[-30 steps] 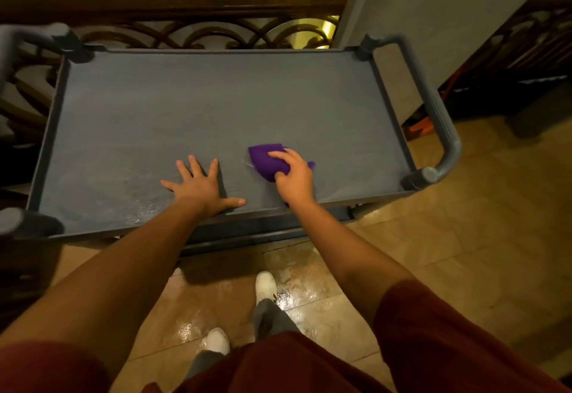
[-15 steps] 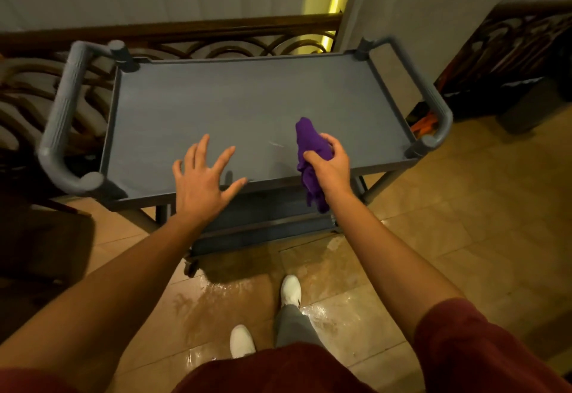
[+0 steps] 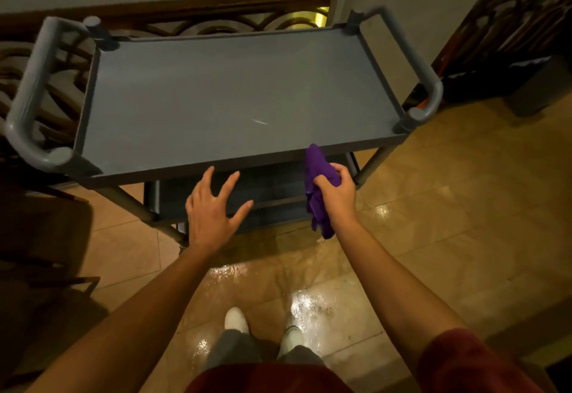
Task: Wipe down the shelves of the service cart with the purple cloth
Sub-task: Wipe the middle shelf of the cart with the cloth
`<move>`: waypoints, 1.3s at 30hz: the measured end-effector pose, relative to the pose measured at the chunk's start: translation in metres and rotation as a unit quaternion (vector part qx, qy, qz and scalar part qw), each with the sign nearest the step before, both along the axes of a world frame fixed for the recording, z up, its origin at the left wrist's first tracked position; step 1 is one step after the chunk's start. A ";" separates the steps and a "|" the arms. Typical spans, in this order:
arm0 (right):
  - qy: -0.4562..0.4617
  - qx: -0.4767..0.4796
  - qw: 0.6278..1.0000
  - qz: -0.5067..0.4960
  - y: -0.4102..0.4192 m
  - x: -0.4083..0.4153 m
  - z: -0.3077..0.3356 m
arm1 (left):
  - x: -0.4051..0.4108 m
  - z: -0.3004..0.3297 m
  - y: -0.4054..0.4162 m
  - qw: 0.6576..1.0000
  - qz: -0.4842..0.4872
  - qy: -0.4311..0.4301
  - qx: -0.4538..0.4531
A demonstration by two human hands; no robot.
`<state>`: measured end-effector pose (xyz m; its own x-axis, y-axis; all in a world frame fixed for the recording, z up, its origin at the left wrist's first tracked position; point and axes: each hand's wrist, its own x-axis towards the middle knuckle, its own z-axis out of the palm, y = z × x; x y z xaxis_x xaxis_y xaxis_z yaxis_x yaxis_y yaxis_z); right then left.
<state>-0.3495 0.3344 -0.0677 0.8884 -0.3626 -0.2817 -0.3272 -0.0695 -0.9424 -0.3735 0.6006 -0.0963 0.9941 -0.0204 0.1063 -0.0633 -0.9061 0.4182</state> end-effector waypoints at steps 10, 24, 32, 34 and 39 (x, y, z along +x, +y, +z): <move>-0.019 -0.070 0.997 0.035 -0.025 0.004 -0.056 | -0.003 -0.050 -0.035 0.999 -0.014 -0.002 0.042; -0.189 -0.331 0.922 0.072 -0.009 0.041 -0.168 | 0.045 -0.164 -0.022 0.987 -0.051 -0.067 0.134; -0.269 -0.352 0.895 0.050 0.000 0.099 -0.246 | 0.108 -0.232 -0.027 0.982 -0.056 -0.133 0.119; -0.275 -0.345 0.896 0.053 0.002 0.107 -0.259 | 0.118 -0.242 -0.026 0.981 -0.055 -0.139 0.126; -0.310 -0.347 0.883 0.054 0.004 0.136 -0.279 | 0.151 -0.263 -0.025 0.976 -0.017 -0.172 0.133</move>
